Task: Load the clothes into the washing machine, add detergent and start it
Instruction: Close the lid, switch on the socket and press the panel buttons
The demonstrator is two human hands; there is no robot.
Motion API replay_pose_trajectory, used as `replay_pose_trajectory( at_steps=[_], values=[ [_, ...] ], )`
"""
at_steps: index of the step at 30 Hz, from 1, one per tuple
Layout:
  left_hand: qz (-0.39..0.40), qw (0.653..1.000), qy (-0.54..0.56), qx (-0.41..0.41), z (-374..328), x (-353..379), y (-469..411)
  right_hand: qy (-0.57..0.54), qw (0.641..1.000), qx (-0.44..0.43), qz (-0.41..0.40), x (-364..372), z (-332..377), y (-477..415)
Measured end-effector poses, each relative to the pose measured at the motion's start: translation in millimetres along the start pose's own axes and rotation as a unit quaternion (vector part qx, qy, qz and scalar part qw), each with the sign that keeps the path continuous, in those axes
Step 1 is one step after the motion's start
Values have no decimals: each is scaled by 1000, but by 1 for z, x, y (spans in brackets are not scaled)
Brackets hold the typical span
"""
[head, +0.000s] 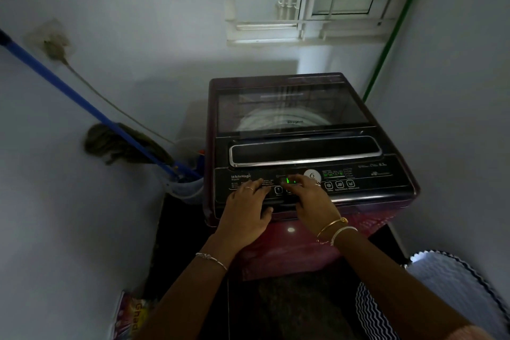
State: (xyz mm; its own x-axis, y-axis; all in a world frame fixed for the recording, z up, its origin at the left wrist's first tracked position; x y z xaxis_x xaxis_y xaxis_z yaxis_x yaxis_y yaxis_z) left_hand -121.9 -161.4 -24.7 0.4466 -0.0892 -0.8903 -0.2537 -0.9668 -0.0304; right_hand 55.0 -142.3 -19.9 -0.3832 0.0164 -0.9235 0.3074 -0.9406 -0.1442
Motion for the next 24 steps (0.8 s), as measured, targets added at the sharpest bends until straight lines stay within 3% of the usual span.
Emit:
replay_pose_trajectory(
  at_steps=[5, 11, 24],
  values=[
    [8, 999, -31, -17, -1, 8, 7, 18, 999, 15, -34, 9, 2, 18],
    [2, 996, -74, -45, -16, 16, 10, 45, 999, -10, -13, 14, 1, 28],
    [-9, 992, -96, -81, -27, 21, 9, 205, 977, -55, -6, 12, 2, 17]
  ],
)
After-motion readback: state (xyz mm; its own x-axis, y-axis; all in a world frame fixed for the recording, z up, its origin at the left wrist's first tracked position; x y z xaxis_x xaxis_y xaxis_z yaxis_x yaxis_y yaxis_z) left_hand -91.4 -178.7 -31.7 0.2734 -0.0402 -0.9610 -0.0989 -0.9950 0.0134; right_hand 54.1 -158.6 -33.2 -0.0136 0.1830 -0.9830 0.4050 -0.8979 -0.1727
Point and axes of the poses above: each hand's wrist, its own y-axis away from the middle knuckle, its own x-axis out of the palm, z = x × y, the point moved 1 cm from there along -y, towards the middle knuckle, and after that the axes turned 4 degrees about y, right-handed, at the moved point
